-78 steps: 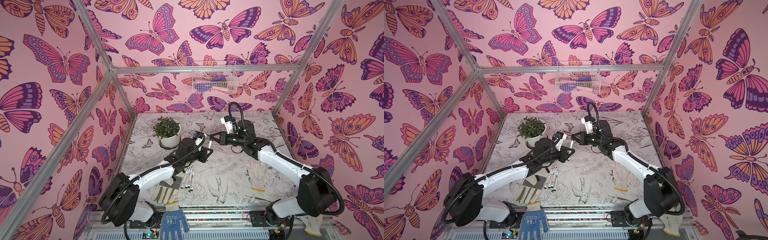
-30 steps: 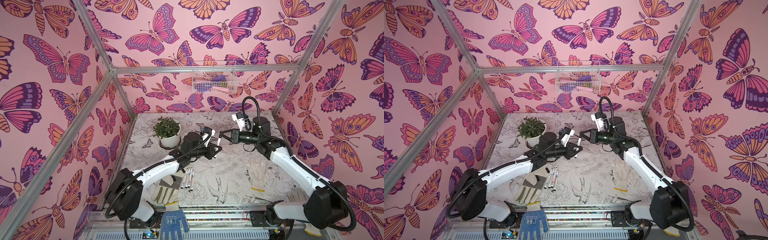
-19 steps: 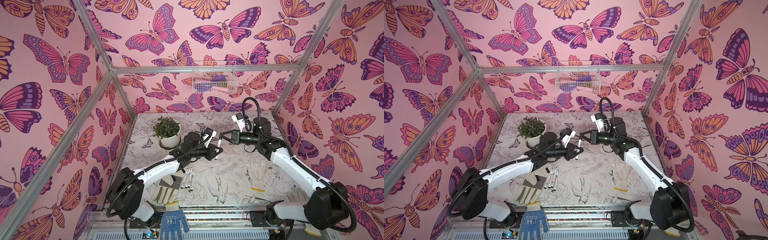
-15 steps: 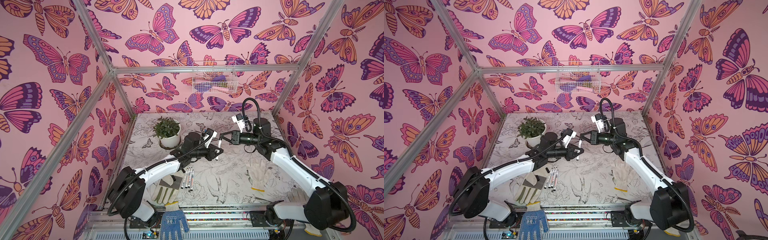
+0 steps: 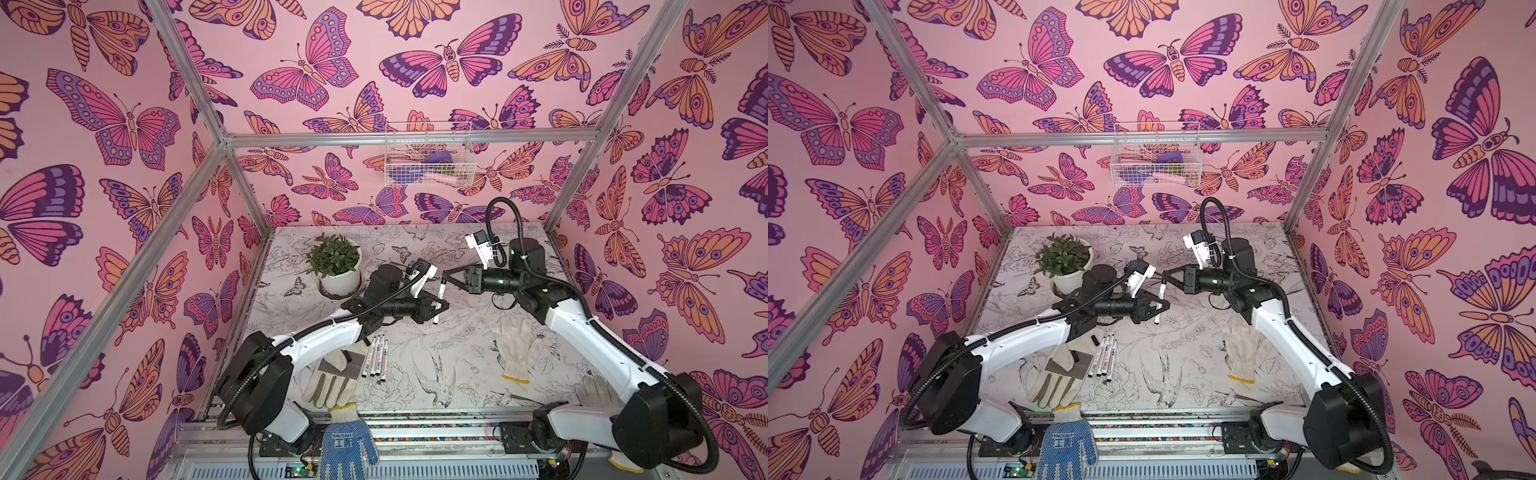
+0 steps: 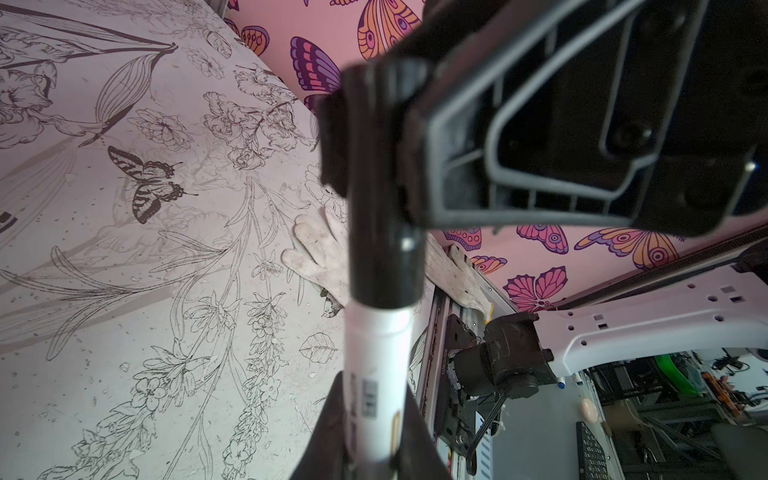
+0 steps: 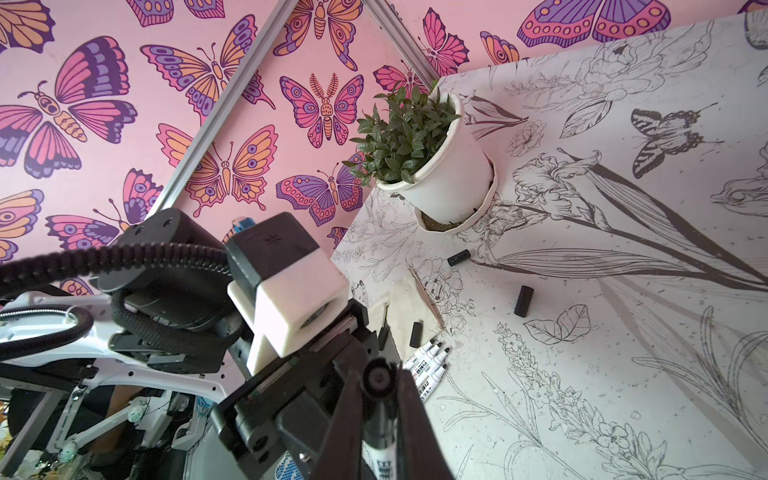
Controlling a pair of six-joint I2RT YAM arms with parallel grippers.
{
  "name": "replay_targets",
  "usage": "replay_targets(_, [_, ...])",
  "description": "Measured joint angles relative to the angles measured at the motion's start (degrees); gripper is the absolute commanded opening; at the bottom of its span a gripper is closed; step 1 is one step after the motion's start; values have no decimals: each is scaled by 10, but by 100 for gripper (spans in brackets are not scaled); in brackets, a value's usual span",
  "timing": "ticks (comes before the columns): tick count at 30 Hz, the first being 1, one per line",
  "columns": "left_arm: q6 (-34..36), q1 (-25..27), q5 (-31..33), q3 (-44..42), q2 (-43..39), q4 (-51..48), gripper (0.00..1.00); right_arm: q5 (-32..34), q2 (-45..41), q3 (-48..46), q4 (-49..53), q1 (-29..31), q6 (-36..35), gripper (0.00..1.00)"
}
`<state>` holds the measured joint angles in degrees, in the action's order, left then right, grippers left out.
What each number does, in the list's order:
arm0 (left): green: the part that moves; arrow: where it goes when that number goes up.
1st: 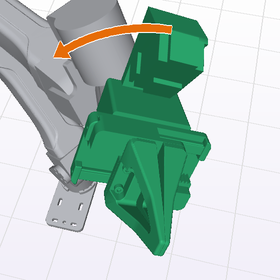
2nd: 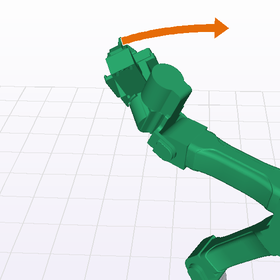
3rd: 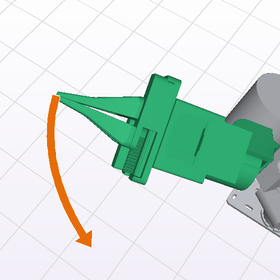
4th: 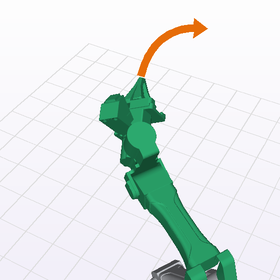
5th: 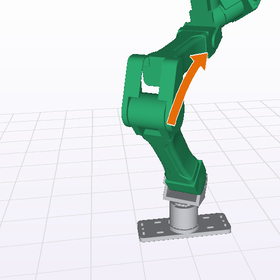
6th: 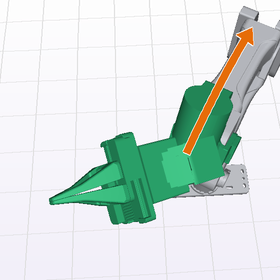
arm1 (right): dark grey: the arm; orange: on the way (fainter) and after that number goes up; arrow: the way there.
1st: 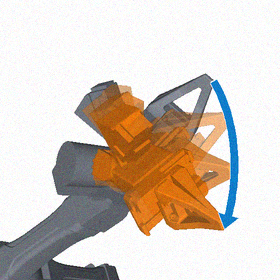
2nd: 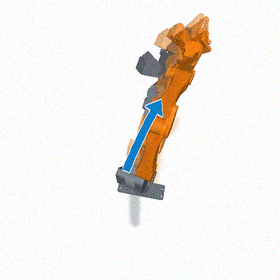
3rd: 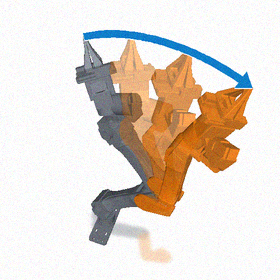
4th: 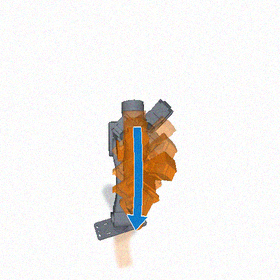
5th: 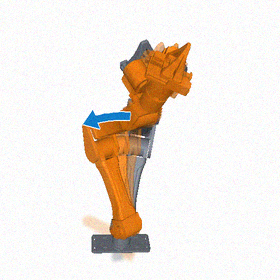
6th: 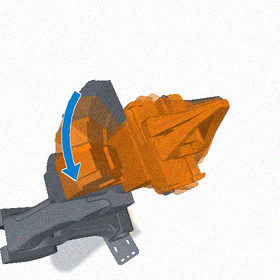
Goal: Insert the pens into the pen caps
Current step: 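Press the black cap down onto the white marker tip with the right gripper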
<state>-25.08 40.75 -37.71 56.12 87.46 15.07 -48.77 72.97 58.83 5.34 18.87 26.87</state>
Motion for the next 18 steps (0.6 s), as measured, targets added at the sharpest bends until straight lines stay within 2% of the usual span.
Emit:
replay_targets(10, [0,0,-16,3,1,2,0,7,-13,-1,16,0,-21,0])
replay_targets(18, [2,0,-19,21,16,-24,0,57,-5,27,76,22,-104,0])
